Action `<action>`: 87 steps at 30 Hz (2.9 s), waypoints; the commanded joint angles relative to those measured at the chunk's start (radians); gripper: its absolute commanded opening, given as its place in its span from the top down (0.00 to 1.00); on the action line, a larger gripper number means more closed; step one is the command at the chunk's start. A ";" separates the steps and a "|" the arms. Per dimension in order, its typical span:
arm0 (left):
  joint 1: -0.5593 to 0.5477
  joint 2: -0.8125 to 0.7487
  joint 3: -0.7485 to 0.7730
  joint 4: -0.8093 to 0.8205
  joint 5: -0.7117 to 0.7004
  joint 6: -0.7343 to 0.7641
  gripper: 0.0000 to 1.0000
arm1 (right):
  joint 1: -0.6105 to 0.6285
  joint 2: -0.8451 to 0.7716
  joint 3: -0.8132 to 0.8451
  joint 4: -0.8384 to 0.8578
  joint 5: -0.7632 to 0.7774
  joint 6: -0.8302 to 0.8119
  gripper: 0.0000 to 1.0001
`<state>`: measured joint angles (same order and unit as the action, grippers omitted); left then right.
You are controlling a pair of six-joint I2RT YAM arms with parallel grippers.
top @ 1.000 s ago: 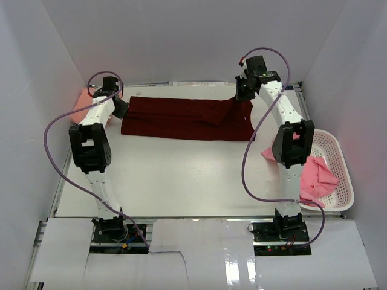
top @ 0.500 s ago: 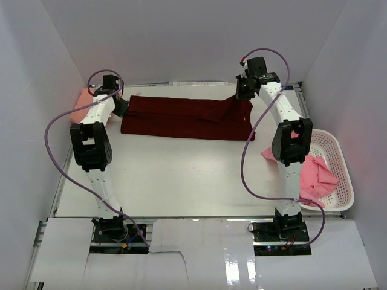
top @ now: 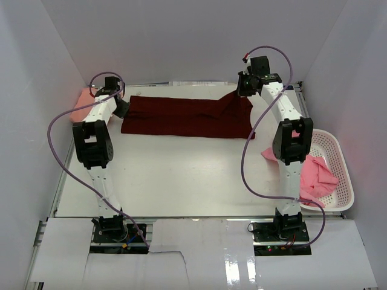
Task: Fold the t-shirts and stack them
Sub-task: Fold the other side of the tshirt into a rectangle
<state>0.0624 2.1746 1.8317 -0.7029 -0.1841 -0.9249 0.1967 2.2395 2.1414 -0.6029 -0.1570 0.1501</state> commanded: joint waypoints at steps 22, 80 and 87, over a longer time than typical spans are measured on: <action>0.002 0.065 0.084 -0.001 -0.003 -0.028 0.82 | -0.026 0.137 -0.012 0.190 -0.086 0.066 0.67; -0.187 0.060 -0.066 0.217 0.307 0.512 0.16 | 0.026 -0.121 -0.534 0.080 0.079 0.060 0.33; -0.207 -0.025 -0.195 0.215 0.219 0.480 0.16 | 0.043 -0.138 -0.590 0.074 0.131 0.057 0.32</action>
<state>-0.1310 2.2169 1.7042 -0.4240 0.1055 -0.4282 0.2310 2.1159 1.5860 -0.4973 -0.0734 0.2237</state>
